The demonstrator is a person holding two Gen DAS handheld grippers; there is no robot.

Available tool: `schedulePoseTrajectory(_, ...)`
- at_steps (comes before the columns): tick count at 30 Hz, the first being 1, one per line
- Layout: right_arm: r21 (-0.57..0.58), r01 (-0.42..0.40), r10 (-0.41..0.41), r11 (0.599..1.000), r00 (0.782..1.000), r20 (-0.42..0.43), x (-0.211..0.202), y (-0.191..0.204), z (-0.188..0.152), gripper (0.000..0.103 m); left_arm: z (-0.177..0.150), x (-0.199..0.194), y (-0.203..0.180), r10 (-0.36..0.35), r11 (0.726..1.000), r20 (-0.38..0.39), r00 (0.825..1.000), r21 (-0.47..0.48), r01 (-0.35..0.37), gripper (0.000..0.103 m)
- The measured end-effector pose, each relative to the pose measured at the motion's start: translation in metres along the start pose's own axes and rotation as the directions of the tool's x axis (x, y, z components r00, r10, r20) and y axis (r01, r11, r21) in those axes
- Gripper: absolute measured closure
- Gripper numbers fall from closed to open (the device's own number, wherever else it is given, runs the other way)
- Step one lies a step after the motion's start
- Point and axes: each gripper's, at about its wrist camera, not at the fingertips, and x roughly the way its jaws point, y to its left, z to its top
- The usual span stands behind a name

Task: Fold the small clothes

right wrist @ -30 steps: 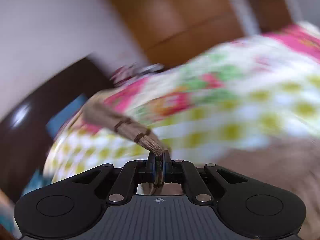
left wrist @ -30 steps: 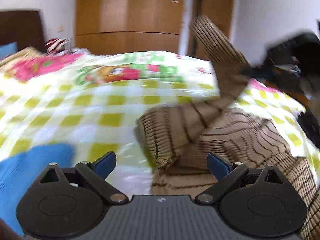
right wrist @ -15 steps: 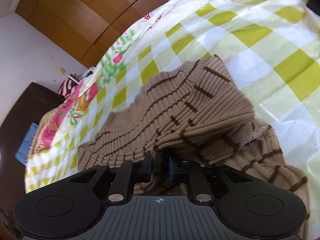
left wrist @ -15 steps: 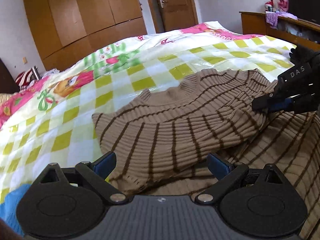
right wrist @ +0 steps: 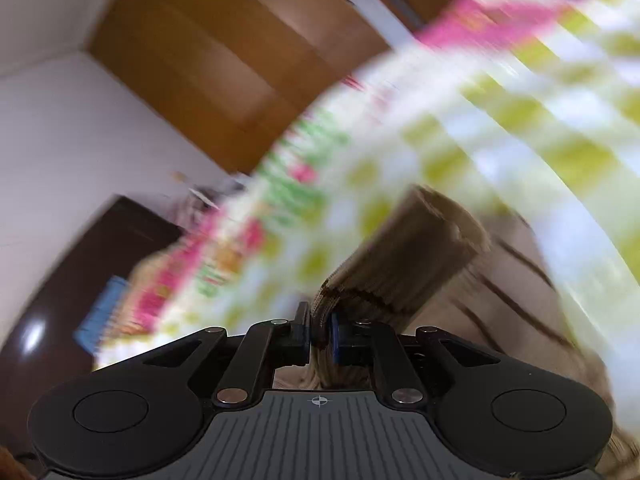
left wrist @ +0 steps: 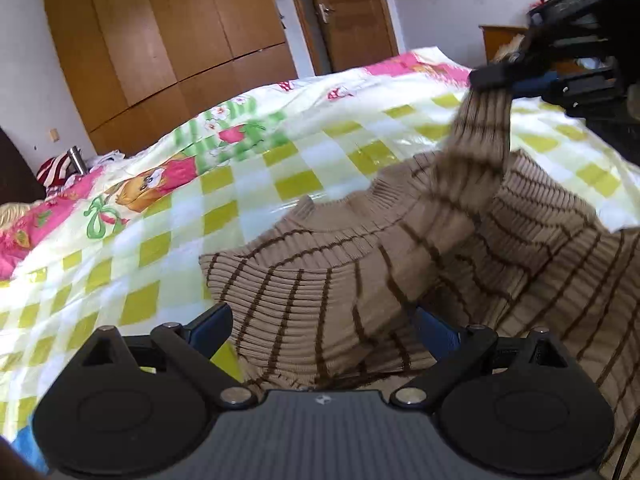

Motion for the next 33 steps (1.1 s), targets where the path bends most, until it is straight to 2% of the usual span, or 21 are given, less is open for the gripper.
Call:
schedulePoseTrajectory(2, -0.034, -0.028, 0.030, 0.999, 0.999, 0.041, -0.011, 0.006, 0.003, 0.093, -0.003, 0.004, 0.000, -0.009, 1.000, -0.015, 1.000, -0.004, 0.009, 0.000)
schedulePoseTrajectory(3, -0.039, -0.002, 0.003, 0.999, 0.999, 0.040, -0.013, 0.002, 0.000, 0.093, -0.007, 0.009, -0.002, -0.006, 1.000, -0.030, 1.000, 0.001, 0.006, 0.000)
schedulePoseTrajectory(5, -0.013, 0.102, -0.102, 0.995, 0.995, -0.003, -0.011, -0.023, -0.013, 0.093, -0.014, 0.016, -0.004, -0.016, 1.000, -0.063, 0.998, 0.002, 0.016, 0.000)
schedulePoseTrajectory(6, -0.003, 0.162, -0.162, 0.987, 0.986, -0.037, -0.007, -0.038, -0.020, 0.092, -0.016, 0.017, -0.005, -0.025, 1.000, -0.075, 0.997, 0.001, 0.025, 0.000)
schedulePoseTrajectory(8, 0.010, 0.288, -0.285, 0.958, 0.951, -0.122, 0.001, -0.064, -0.031, 0.091, -0.020, 0.015, -0.007, -0.037, 0.999, -0.084, 0.996, 0.015, 0.038, 0.000)
schedulePoseTrajectory(11, 0.006, 0.287, -0.284, 0.958, 0.952, -0.109, -0.009, -0.070, -0.034, 0.090, -0.020, 0.008, -0.007, -0.035, 0.998, -0.076, 0.996, 0.045, 0.039, 0.000)
schedulePoseTrajectory(16, -0.137, 0.348, -0.352, 0.927, 0.936, -0.009, -0.029, -0.043, -0.025, 0.088, -0.007, 0.001, 0.000, -0.052, 0.999, -0.008, 0.999, 0.003, 0.052, 0.000)
schedulePoseTrajectory(19, -0.216, 0.310, -0.313, 0.926, 0.949, 0.019, -0.031, -0.018, -0.026, 0.089, 0.001, 0.006, 0.001, -0.059, 0.998, 0.033, 0.998, -0.036, 0.060, 0.000)
schedulePoseTrajectory(22, -0.279, 0.219, -0.239, 0.935, 0.970, -0.039, -0.007, -0.001, -0.035, 0.089, 0.006, 0.015, 0.006, -0.048, 0.994, 0.056, 0.997, -0.091, 0.053, 0.000)
schedulePoseTrajectory(23, -0.296, 0.204, -0.232, 0.933, 0.971, -0.061, 0.003, 0.002, -0.038, 0.089, 0.006, 0.019, 0.010, -0.046, 0.992, 0.054, 0.997, -0.112, 0.052, 0.000)
schedulePoseTrajectory(26, -0.336, 0.186, -0.234, 0.923, 0.966, -0.109, 0.033, 0.003, -0.048, 0.089, 0.002, 0.037, 0.020, -0.031, 0.989, 0.002, 1.000, -0.143, 0.031, 0.000)
schedulePoseTrajectory(27, -0.341, 0.211, -0.265, 0.916, 0.957, -0.119, 0.041, -0.002, -0.049, 0.089, -0.003, 0.043, 0.020, -0.021, 0.991, -0.027, 0.999, -0.132, 0.017, 0.000)
schedulePoseTrajectory(29, -0.319, 0.264, -0.320, 0.910, 0.938, -0.137, 0.048, -0.019, -0.048, 0.097, -0.018, 0.056, 0.021, -0.017, 0.996, -0.100, 0.995, -0.091, 0.008, 0.000)
schedulePoseTrajectory(30, -0.301, 0.288, -0.341, 0.909, 0.929, -0.142, 0.049, -0.029, -0.046, 0.103, -0.024, 0.055, 0.024, -0.031, 0.995, -0.101, 0.994, -0.099, 0.021, 0.000)
schedulePoseTrajectory(32, -0.264, 0.312, -0.356, 0.913, 0.924, -0.138, 0.046, -0.045, -0.040, 0.103, -0.035, 0.050, 0.032, -0.080, 0.989, -0.122, 0.989, -0.135, 0.063, 0.000)
schedulePoseTrajectory(33, -0.249, 0.310, -0.351, 0.918, 0.926, -0.140, 0.043, -0.051, -0.038, 0.103, -0.039, 0.049, 0.034, -0.082, 0.989, -0.143, 0.986, -0.137, 0.062, 0.000)
